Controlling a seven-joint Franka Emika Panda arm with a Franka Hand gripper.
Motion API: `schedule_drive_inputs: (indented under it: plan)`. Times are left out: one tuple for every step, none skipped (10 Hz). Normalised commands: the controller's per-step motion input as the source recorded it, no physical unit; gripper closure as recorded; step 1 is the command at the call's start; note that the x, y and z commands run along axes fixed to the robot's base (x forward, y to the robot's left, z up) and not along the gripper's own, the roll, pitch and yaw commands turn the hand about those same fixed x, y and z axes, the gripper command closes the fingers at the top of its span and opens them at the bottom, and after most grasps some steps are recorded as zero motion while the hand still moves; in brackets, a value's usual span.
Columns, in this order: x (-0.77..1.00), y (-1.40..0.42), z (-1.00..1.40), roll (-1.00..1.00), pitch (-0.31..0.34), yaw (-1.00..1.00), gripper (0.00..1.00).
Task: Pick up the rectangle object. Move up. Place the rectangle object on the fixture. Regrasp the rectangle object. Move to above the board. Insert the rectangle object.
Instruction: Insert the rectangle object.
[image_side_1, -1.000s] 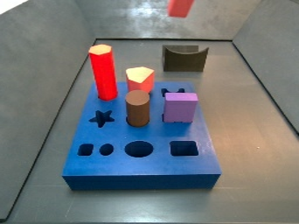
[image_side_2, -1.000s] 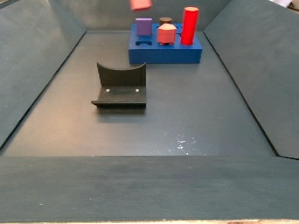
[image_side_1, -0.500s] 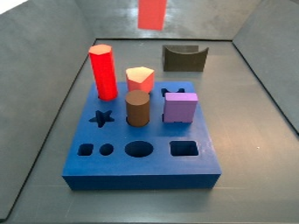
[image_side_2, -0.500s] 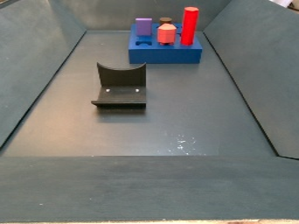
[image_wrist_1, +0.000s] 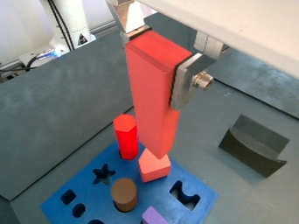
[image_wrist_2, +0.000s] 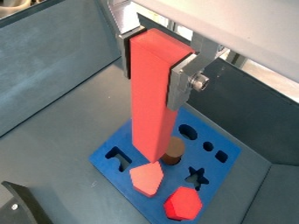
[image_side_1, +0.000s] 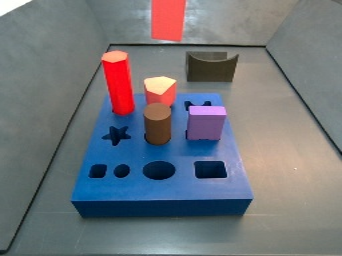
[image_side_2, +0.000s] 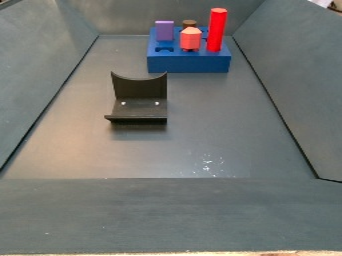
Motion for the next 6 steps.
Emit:
schedule_drive_inputs:
  plan:
    - [-0.02, -0.03, 0.0, 0.01, 0.0, 0.0, 1.0]
    - [-0.26, -0.08, -0.01, 0.07, 0.0, 0.0, 1.0]
    - [-0.11, -0.28, 0.0, 0.13, 0.0, -0.03, 1.0]
    - [-0.05, -0.56, 0.0, 0.3, 0.0, -0.11, 1.0]
    - [0.0, -0.63, 0.0, 0.29, 0.0, -0.1, 1.0]
    - [0.0, -0.59, 0.0, 0.24, 0.0, -0.06, 1.0]
